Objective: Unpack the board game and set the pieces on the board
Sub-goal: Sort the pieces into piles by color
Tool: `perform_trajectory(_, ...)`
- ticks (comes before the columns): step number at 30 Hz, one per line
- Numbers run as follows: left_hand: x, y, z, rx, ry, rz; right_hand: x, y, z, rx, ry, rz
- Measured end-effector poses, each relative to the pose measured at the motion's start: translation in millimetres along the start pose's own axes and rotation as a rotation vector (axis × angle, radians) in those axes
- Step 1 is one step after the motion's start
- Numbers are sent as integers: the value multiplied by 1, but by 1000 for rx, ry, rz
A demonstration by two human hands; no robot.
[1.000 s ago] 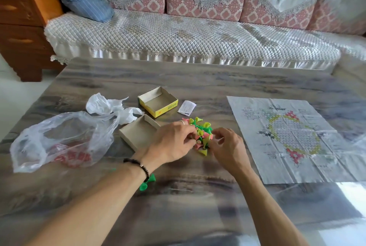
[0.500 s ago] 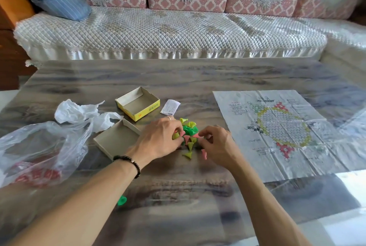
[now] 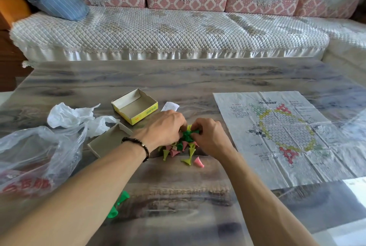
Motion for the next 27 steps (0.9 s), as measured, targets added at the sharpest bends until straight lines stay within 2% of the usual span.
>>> perform_trajectory(5, -1, 6, 1, 83, 1, 6, -3, 3, 2, 36, 48, 8)
perform_trajectory(9, 1, 7, 3, 44, 45, -20, -9, 11, 0, 84, 101, 45)
perform_trajectory(17, -6, 9, -1, -137, 217, -61, -19, 19, -6, 177, 157, 83)
perform_trajectory(22, -21, 2, -16, -341, 358, -124, -28, 8, -17, 231, 213, 88)
perform_trajectory(27, -74, -9, -25, -419, 383, -93, -46, -26, -5, 284, 166, 27)
Point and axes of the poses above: each hand's wrist, its own x-axis towards the middle knuckle, its own z-axis out of the palm, y = z × x, the point moved 4 cm from there along x, towards the middle knuckle, and after that the axes turned 1 degree about y, right-handed, at the moved point
